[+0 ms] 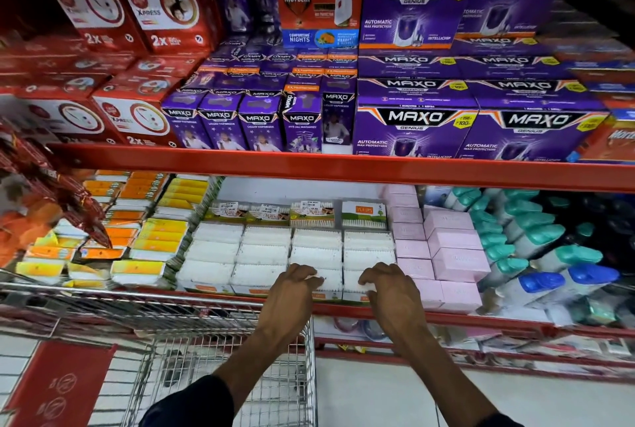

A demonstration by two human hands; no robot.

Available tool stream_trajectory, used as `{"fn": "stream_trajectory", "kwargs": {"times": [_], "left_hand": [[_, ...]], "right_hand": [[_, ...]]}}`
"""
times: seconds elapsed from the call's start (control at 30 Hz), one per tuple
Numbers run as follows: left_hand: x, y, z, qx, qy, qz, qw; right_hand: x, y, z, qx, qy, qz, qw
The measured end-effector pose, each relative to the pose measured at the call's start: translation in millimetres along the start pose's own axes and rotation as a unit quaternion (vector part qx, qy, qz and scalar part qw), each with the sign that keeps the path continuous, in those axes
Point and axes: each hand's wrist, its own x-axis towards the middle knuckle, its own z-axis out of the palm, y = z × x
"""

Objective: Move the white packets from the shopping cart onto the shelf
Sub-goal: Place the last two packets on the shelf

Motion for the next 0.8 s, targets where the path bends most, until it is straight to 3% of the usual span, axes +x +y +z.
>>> {"fn": "stream_trajectory", "kwargs": {"times": [0.6,0.8], "left_hand": [[-4.9,-6.0,3.7,0.007,0.031,0.048,0.998],[-31.3,-29.0,-15.5,0.012,0.064,0.043,0.997]], "right_hand": [[-4.3,-3.2,5.3,0.002,0.02,0.02,1.0],[-11.7,-28.3,5.0,0.005,0.062,0.0,0.998]]}}
